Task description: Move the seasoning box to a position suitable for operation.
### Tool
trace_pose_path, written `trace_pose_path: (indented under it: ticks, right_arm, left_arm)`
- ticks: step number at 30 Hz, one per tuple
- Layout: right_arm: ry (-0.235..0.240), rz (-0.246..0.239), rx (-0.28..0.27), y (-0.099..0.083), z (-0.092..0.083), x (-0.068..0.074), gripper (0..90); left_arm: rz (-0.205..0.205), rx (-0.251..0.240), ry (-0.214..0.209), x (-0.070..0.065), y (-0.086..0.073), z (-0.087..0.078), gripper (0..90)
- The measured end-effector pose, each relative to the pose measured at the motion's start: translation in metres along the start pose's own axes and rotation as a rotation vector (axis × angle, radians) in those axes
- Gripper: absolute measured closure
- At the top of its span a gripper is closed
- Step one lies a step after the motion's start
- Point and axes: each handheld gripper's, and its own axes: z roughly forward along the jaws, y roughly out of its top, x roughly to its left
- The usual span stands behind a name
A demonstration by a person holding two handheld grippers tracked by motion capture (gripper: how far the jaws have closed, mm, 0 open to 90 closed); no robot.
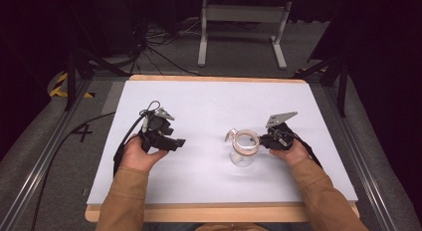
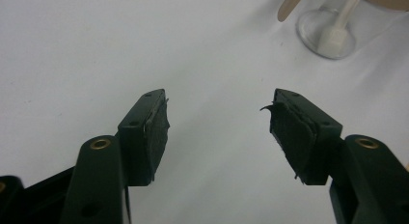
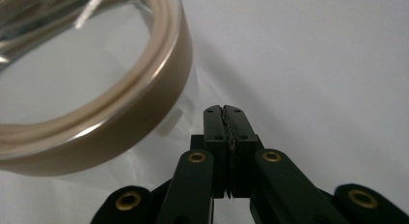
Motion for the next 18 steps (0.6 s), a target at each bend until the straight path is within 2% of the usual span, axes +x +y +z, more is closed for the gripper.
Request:
trace_pose_path:
  ticks: [10, 18]
  right_arm:
    - [-0.015, 0.003, 0.009, 0.0006, 0.0006, 0.002, 89.5]
    - [-0.003, 0.001, 0.019, -0.0001, -0.0007, 0.0068, 89.6]
  left_arm:
    - [-0.013, 0.0, -0.004, -0.0001, -0.0001, 0.001, 38.7]
    - [-0.009, 0.005, -0.011, 0.0012, 0.0034, 0.0024, 38.5]
